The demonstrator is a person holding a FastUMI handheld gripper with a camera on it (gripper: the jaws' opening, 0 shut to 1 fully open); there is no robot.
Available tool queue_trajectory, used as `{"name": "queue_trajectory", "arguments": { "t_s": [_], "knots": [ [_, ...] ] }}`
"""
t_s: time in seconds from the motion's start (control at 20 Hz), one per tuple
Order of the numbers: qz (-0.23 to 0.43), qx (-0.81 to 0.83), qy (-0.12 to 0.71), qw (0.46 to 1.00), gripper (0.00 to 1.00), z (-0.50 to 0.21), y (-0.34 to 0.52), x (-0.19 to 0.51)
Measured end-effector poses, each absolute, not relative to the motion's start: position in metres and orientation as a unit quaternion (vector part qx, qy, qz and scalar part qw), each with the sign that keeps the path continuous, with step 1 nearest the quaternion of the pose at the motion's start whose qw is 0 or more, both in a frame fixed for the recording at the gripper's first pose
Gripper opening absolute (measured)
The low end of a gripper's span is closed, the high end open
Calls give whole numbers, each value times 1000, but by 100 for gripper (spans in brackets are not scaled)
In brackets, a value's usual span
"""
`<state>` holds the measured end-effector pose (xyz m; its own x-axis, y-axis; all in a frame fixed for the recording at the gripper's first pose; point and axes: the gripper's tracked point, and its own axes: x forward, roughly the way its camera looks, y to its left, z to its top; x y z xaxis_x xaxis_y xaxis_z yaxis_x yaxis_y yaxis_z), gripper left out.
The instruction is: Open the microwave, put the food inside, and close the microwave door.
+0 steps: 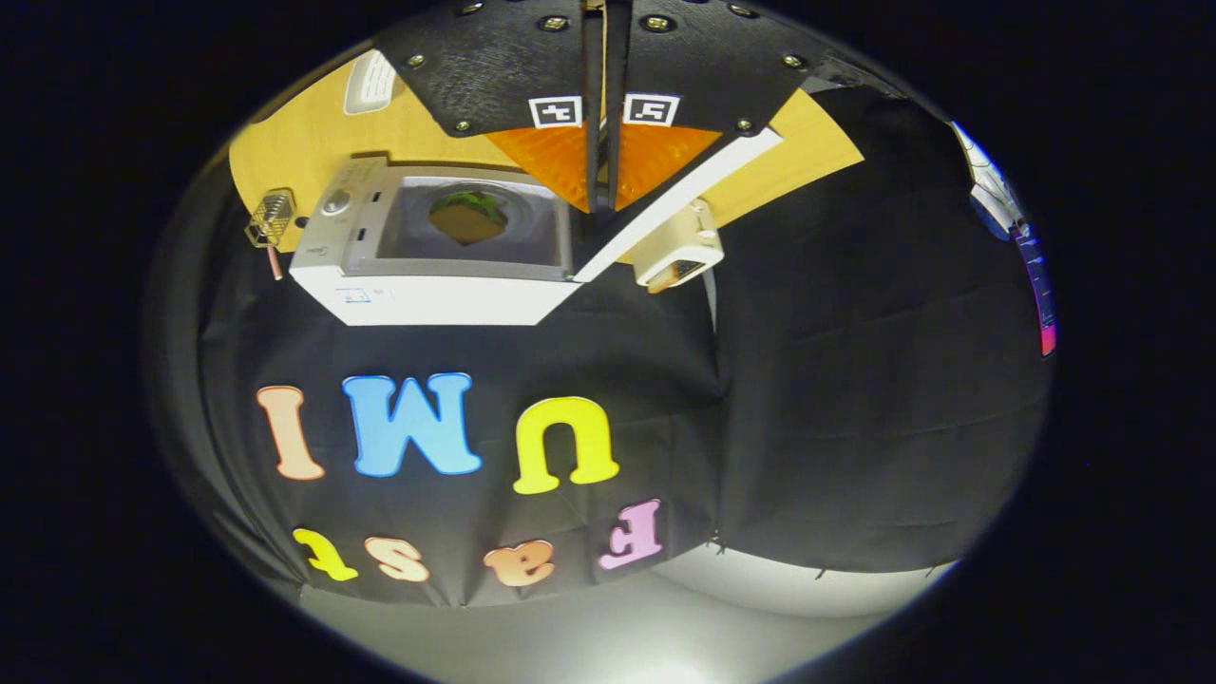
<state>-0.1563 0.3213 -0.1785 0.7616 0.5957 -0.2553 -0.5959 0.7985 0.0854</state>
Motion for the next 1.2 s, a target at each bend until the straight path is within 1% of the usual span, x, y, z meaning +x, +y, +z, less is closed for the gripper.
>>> {"name": "queue_trajectory", "arguments": {
  "t_s": [0.3, 0.45, 0.8, 0.95, 1.0, 1.2],
  "knots": [
    [413, 10, 144, 899, 2, -194, 411, -213],
    [441, -3, 149, 885, 2, -217, 435, -231],
    [435, -13, 179, 882, 2, -254, 452, -236],
    [428, -13, 193, 883, 2, -269, 442, -235],
    [421, -20, 191, 886, 1, -271, 434, -234],
    [406, -32, 182, 895, 1, -270, 406, -228]
  ]
}}
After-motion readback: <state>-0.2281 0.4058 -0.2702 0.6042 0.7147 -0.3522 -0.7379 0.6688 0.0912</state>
